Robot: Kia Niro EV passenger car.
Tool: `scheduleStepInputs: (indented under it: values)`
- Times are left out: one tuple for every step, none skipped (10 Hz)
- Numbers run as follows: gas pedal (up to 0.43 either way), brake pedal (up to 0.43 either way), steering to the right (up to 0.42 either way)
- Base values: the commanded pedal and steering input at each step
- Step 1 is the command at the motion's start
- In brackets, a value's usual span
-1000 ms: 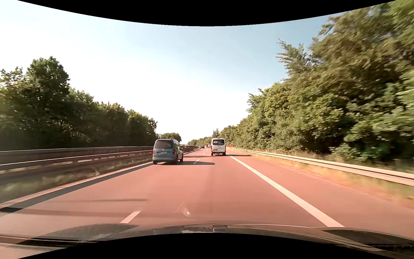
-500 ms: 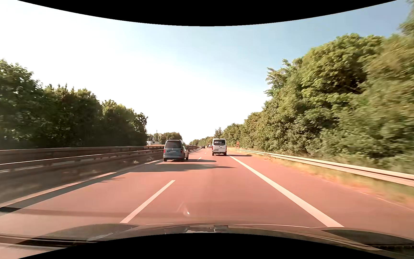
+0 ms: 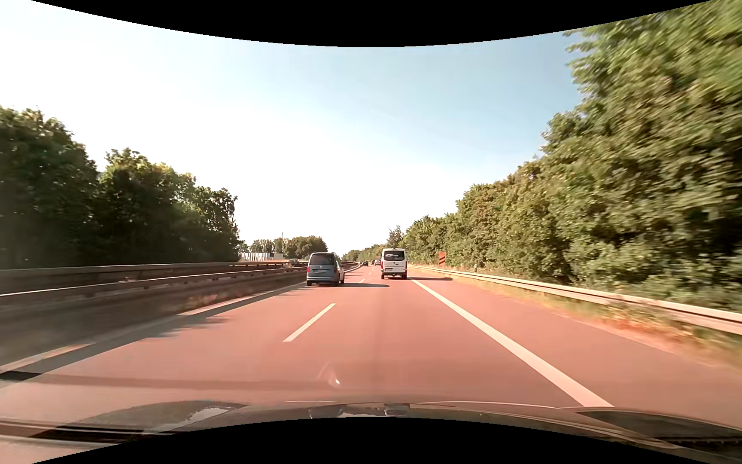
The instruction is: Follow the waypoints while adhering to traffic rules and regulations
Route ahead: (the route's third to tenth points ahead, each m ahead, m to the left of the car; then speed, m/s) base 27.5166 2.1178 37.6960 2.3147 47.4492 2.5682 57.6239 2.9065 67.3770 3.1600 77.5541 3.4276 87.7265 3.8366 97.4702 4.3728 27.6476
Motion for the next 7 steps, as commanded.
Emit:
scheduleStepInputs:
  values:
    - [0.228, 0.006, -0.004]
    - [0.24, 0.006, -0.004]
    - [0.24, 0.006, -0.004]
    - [0.24, 0.006, -0.004]
    - [0.248, 0.006, -0.004]
    - [0.248, 0.006, -0.003]
    - [0.28, 0.006, -0.004]
